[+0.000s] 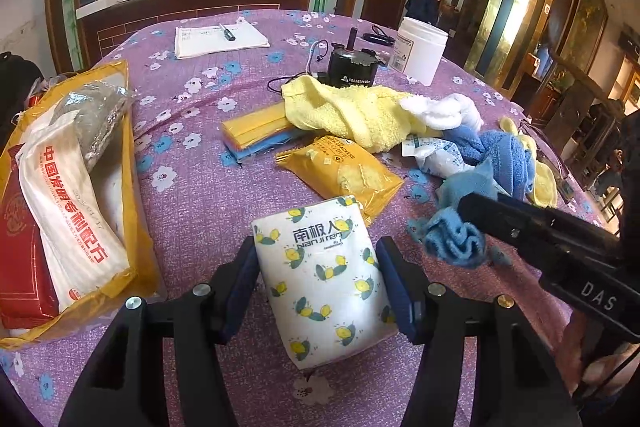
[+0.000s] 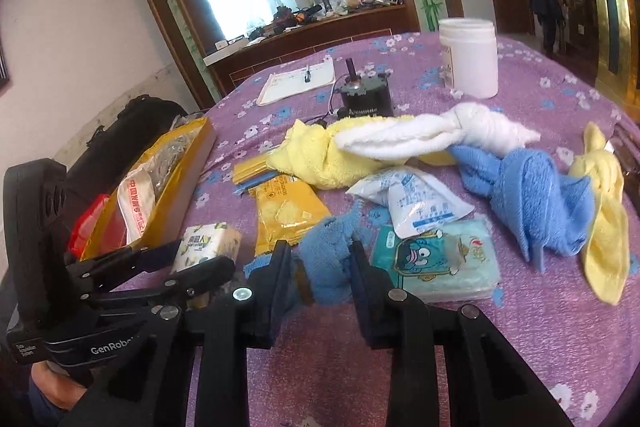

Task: Organize soft objects
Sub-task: 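Carry the tissue pack and blue cloth to the box and lower them in with both tools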

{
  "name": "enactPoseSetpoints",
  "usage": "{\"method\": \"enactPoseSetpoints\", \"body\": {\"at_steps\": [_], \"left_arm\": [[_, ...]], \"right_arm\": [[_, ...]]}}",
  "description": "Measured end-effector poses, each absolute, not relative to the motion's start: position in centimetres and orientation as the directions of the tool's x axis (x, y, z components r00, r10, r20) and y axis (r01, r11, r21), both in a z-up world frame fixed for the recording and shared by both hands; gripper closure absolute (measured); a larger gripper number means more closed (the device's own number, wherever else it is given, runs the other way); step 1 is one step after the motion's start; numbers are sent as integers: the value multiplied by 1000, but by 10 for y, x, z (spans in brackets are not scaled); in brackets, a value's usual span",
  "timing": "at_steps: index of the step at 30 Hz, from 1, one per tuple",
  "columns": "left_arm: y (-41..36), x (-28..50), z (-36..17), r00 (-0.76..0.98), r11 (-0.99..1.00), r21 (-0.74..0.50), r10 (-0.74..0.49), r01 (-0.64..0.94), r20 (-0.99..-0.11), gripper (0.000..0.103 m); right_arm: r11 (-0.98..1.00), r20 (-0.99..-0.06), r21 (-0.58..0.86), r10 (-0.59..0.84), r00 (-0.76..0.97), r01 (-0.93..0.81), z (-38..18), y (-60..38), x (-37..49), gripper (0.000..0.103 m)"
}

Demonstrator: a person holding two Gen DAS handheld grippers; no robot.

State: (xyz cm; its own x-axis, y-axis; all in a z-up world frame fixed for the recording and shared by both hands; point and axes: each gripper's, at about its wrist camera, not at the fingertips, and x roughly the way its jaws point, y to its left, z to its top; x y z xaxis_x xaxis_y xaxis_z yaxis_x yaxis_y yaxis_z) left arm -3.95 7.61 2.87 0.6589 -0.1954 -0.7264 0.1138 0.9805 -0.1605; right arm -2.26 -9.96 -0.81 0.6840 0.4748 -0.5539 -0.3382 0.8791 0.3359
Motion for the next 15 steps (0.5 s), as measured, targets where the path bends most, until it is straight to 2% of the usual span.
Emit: {"method": "enactPoseSetpoints", "body": {"at_steps": [15], "left_arm": [[79, -44, 33, 681, 979, -174, -200, 107, -705, 45]], "right_arm": [[871, -550, 361, 487, 679, -333, -10, -103, -21, 72]]}}
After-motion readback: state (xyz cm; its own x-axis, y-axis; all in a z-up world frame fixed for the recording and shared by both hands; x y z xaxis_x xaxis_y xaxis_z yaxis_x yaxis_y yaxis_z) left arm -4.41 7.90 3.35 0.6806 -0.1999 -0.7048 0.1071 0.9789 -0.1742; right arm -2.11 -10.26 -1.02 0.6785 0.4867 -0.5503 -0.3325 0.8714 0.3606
